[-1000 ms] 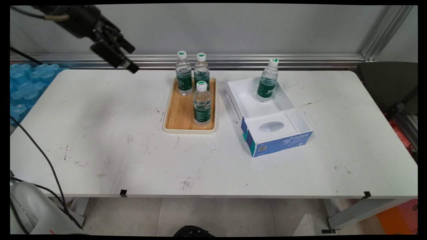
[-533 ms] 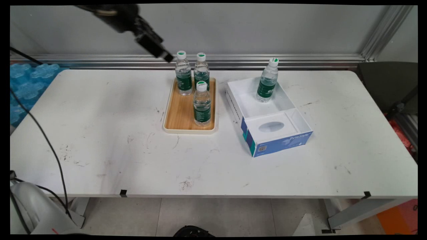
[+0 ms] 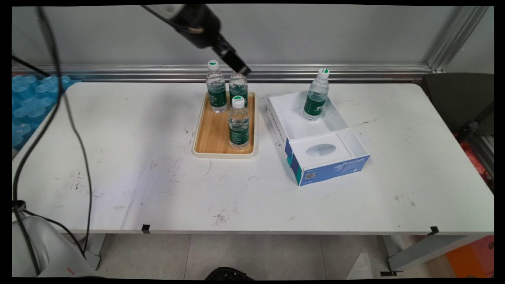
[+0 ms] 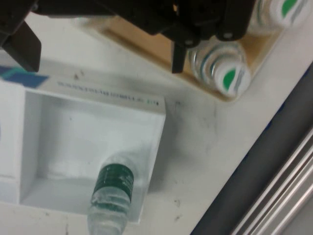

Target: Pick up the green bottle from the white box

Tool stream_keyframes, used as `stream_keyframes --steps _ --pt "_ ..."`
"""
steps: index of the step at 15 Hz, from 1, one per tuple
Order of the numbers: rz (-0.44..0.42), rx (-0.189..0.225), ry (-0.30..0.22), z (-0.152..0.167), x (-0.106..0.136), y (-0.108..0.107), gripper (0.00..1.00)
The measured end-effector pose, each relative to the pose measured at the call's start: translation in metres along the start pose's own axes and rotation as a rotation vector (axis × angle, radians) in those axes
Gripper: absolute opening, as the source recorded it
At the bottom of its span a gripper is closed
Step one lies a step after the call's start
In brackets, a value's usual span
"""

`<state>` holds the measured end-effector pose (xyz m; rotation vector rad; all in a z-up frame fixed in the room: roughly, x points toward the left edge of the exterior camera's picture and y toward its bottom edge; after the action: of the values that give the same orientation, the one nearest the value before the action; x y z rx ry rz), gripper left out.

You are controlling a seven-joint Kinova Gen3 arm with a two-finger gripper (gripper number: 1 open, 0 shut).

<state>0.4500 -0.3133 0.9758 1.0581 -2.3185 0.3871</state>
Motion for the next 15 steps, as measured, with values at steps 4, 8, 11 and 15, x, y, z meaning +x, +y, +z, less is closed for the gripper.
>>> stream_keyframes --steps 4,8,11,15 --pt "0.008 0.011 0.007 0.050 0.019 0.004 1.00" --pt "0.015 0.009 0.011 0.108 0.035 0.009 1.00" --pt "0.026 0.004 0.016 0.140 0.043 0.011 1.00" --pt "0.051 -0.010 0.026 0.190 0.056 0.012 1.00"
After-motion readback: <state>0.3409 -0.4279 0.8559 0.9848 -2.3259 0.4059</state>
